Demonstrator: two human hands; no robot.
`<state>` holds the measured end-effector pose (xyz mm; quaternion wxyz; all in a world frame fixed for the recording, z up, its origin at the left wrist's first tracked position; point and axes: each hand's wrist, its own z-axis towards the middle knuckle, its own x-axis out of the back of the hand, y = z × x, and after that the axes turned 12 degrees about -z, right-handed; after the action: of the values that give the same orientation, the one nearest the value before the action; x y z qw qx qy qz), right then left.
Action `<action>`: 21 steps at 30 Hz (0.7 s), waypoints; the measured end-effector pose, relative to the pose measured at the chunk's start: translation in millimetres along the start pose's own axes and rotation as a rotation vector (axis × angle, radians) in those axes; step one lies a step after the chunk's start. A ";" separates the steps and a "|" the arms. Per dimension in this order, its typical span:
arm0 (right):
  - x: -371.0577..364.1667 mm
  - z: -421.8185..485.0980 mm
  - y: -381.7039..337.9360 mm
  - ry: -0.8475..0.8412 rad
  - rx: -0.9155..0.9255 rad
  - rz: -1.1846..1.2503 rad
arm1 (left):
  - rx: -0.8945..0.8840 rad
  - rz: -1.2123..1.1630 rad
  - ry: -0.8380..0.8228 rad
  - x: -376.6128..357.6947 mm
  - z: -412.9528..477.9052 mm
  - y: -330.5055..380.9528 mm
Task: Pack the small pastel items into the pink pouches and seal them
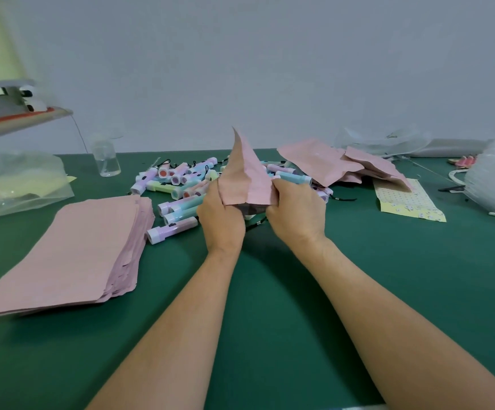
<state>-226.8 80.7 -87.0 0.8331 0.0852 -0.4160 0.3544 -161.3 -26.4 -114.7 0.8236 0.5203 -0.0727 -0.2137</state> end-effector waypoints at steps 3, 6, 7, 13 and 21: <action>2.4 -1.0 -1.1 -0.013 0.017 0.022 | -0.044 -0.127 -0.095 -6.3 -8.6 10.3; 1.9 -1.2 -2.0 0.008 -0.020 0.119 | 0.010 -0.184 -0.119 -12.1 -12.9 13.4; 1.0 -1.1 -2.2 0.002 -0.043 0.155 | 0.027 -0.167 -0.104 -12.8 -12.4 11.8; -6.2 0.7 5.8 -0.210 -0.127 0.087 | -0.061 -0.142 -0.056 -9.8 -8.8 7.2; -2.3 2.2 3.0 -0.361 -0.189 0.518 | 0.088 -0.254 0.045 -12.9 -9.4 10.5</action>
<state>-231.1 80.8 -87.8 0.6323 -0.0397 -0.5959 0.4934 -166.8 -9.2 -108.3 0.7679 0.5655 0.0029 -0.3009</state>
